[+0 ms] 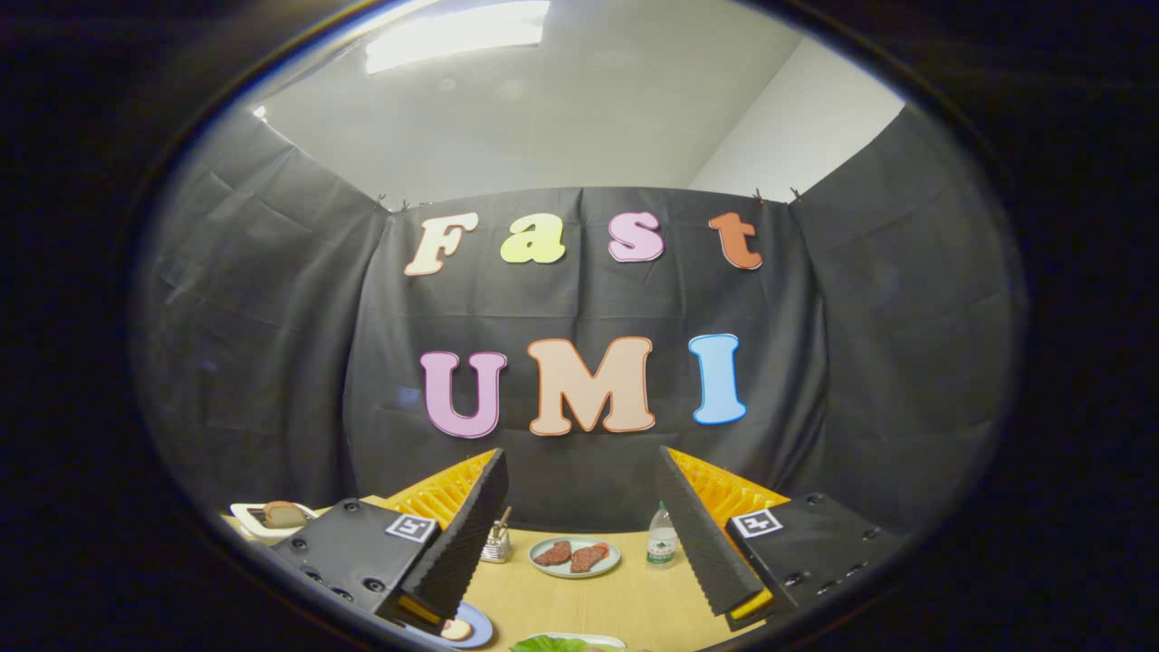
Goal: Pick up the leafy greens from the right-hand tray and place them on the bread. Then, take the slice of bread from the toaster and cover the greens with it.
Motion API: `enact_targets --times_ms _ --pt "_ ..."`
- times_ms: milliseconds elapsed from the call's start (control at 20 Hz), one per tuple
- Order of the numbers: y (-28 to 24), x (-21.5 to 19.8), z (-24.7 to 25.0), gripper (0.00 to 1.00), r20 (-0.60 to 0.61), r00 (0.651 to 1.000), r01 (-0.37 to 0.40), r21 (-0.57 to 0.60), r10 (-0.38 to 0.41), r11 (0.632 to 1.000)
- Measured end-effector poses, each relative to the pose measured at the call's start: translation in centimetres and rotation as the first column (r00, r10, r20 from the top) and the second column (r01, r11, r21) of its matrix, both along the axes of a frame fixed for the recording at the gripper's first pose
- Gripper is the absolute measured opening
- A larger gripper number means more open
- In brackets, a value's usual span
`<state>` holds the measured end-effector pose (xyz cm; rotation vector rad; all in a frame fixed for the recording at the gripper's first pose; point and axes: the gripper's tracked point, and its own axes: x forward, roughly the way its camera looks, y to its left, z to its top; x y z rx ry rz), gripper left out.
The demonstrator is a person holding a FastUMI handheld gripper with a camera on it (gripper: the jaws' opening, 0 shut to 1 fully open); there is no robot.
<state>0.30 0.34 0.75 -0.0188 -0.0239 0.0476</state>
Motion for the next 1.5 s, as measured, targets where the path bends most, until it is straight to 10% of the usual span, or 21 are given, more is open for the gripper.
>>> enact_targets --times_ms 750,1500 --pt "-1.2 0.9 -9.0 1.00 -0.247 0.946 -0.239 -0.093 0.210 0.967" --pt "0.2 -0.3 -19.9 1.00 -0.495 0.745 -0.550 -0.079 0.446 0.832"
